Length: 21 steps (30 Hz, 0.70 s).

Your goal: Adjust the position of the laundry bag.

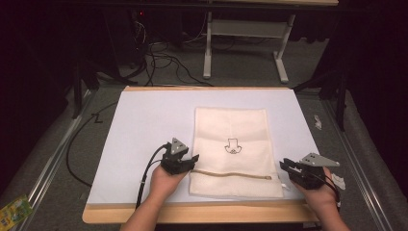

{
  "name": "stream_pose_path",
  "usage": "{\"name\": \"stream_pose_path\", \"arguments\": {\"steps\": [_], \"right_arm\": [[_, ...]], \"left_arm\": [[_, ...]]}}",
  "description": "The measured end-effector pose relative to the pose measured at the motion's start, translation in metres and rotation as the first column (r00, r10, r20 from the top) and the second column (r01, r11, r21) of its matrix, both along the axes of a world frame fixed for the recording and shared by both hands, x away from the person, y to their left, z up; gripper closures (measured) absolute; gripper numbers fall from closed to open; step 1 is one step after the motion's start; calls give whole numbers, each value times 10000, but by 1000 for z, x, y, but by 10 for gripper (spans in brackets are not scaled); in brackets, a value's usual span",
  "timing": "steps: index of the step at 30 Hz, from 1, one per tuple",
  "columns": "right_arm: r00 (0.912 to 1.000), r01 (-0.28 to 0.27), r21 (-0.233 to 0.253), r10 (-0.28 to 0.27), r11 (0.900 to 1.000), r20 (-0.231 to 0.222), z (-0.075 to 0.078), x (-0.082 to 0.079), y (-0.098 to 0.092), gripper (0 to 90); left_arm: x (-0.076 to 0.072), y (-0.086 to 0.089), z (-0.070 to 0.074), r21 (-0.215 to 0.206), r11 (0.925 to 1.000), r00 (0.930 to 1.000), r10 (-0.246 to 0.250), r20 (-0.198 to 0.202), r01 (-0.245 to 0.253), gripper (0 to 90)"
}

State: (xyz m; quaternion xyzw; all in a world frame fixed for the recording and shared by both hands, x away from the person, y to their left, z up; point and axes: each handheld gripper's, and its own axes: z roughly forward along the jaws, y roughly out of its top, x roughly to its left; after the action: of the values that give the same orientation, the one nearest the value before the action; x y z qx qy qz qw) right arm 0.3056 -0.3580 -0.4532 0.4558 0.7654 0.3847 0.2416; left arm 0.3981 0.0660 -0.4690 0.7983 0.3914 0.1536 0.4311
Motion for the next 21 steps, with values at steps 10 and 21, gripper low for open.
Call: {"name": "stream_pose_path", "arguments": {"steps": [10,21], "right_arm": [[9954,947,-4,-947,9955,-117,-3,-32,-28,745],[9971,762,-19,-762,9971,-39,-1,-28,-23,745]], "left_arm": [[36,-32,-11,546,9983,9974,218,-688,-180,484],[38,3,-11,777,9729,9760,2179,60,-2177,888]]}}
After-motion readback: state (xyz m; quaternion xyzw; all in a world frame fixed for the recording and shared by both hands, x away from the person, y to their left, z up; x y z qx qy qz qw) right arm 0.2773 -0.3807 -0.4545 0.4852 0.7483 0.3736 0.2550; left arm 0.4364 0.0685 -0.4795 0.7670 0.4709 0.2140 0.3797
